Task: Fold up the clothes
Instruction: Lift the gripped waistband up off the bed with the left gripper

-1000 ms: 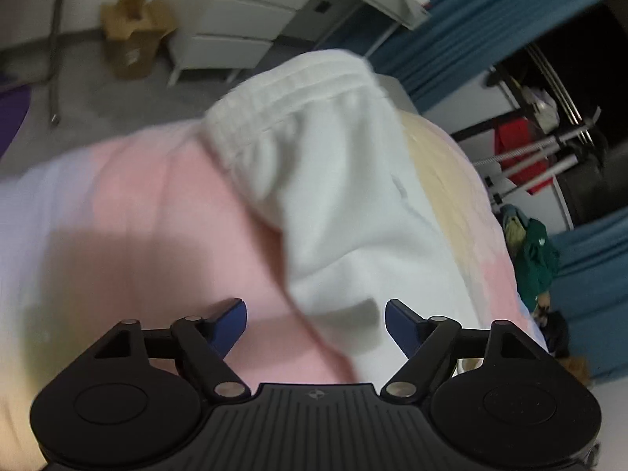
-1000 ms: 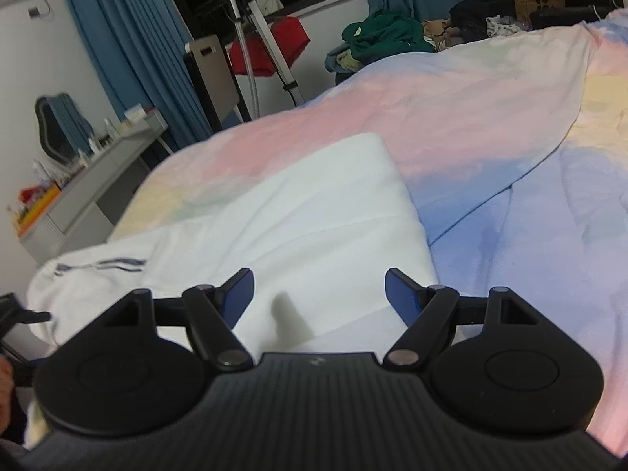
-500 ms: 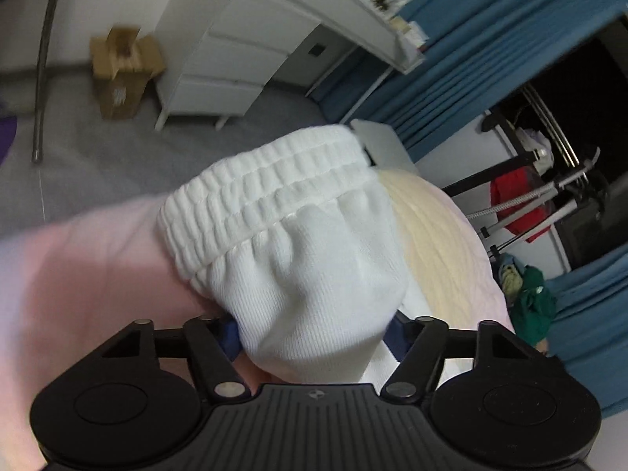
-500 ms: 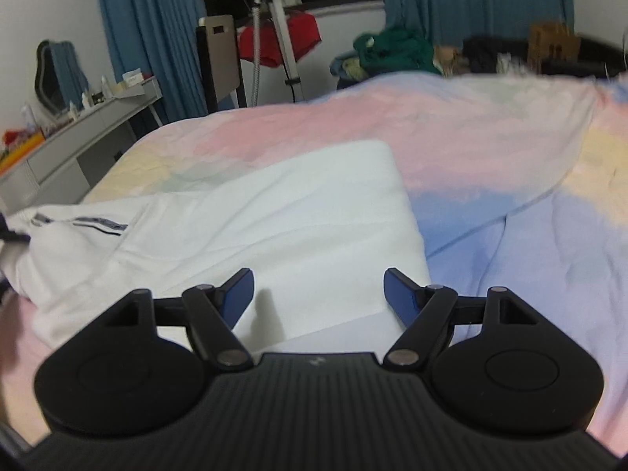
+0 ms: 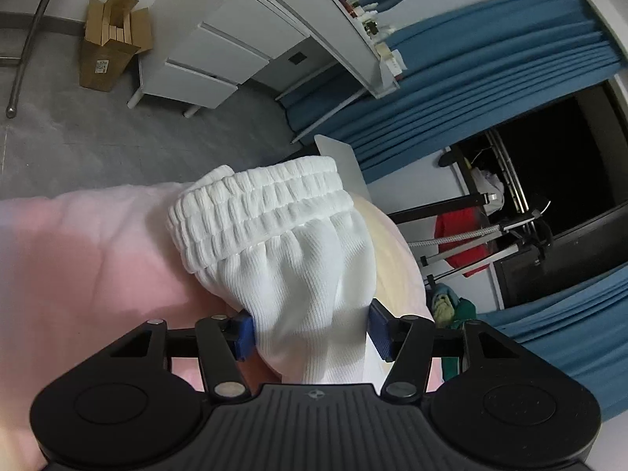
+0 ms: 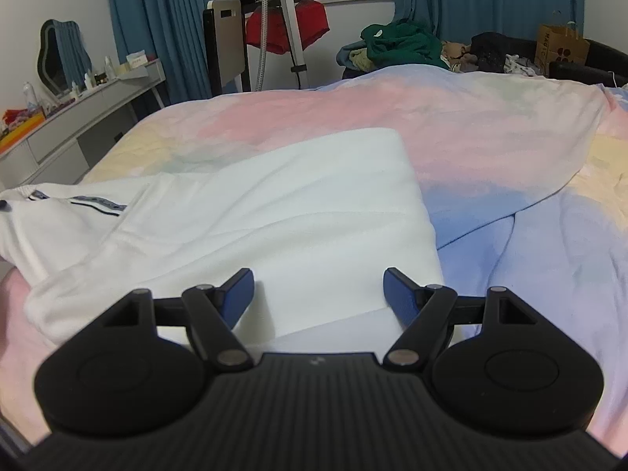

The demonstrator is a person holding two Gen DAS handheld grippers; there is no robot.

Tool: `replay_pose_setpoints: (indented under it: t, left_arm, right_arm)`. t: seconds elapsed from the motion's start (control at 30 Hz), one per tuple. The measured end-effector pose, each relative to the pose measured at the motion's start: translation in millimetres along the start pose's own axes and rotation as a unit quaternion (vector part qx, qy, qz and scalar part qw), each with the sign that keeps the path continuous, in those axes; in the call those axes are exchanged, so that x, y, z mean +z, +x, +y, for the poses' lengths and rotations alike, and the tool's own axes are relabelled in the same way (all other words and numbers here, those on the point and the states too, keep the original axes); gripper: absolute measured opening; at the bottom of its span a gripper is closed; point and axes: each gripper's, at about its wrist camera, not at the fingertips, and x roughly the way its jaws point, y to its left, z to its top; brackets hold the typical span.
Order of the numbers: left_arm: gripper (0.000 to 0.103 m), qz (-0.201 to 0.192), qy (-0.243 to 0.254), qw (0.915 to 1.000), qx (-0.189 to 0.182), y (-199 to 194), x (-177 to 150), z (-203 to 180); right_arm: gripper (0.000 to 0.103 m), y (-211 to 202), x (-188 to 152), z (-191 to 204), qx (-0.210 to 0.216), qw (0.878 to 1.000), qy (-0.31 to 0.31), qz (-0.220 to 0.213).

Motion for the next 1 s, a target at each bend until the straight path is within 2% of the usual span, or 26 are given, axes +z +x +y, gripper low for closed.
replay_pose_setpoints:
  t: [0.27, 0.43, 0.5, 0.53, 0.63, 0.73, 0.77, 0.87, 1.0]
  left_arm:
    - [0.065, 0.008, 0.023, 0.9992, -0.033, -10, -1, 0]
    - [0.068, 0.018, 0.009, 0.9990, -0.040, -18, -7, 1]
    - [0.075, 0.024, 0.005, 0.9988, -0.043, -21, -10, 1]
    - [0.082, 0.035, 0.010, 0.9986, -0.039, -19, -11, 1]
    - [0.082, 0.075, 0.029, 0.9964, -0.027, -9, -16, -1]
    - [0.082, 0.124, 0.055, 0.9906, -0.012, 5, -25, -6]
    - [0.082, 0.130, 0.052, 0.9901, -0.014, 8, -27, -5]
    - [0.082, 0.120, 0.040, 0.9916, -0.026, 10, -28, -2]
    - [0.082, 0.080, -0.026, 0.9957, -0.038, 1, -21, 19]
  right_arm:
    - [0.075, 1, 0, 2, 0.001, 1.000, -0.002, 0.002]
    - [0.074, 3, -1, 2, 0.007, 1.000, 0.002, 0.006]
    - [0.074, 4, -2, 3, 0.008, 1.000, 0.001, 0.010]
    - [0.074, 5, -2, 4, 0.008, 1.000, -0.001, 0.010]
    - [0.075, 5, -2, 5, 0.008, 1.000, -0.003, 0.010]
    - [0.074, 6, -2, 5, 0.009, 1.000, -0.001, 0.011]
    - [0.074, 6, -2, 4, 0.009, 1.000, 0.000, 0.011]
    - [0.074, 6, -2, 4, 0.011, 1.000, 0.005, 0.011]
    - [0.074, 5, -2, 4, 0.015, 1.000, 0.011, 0.010]
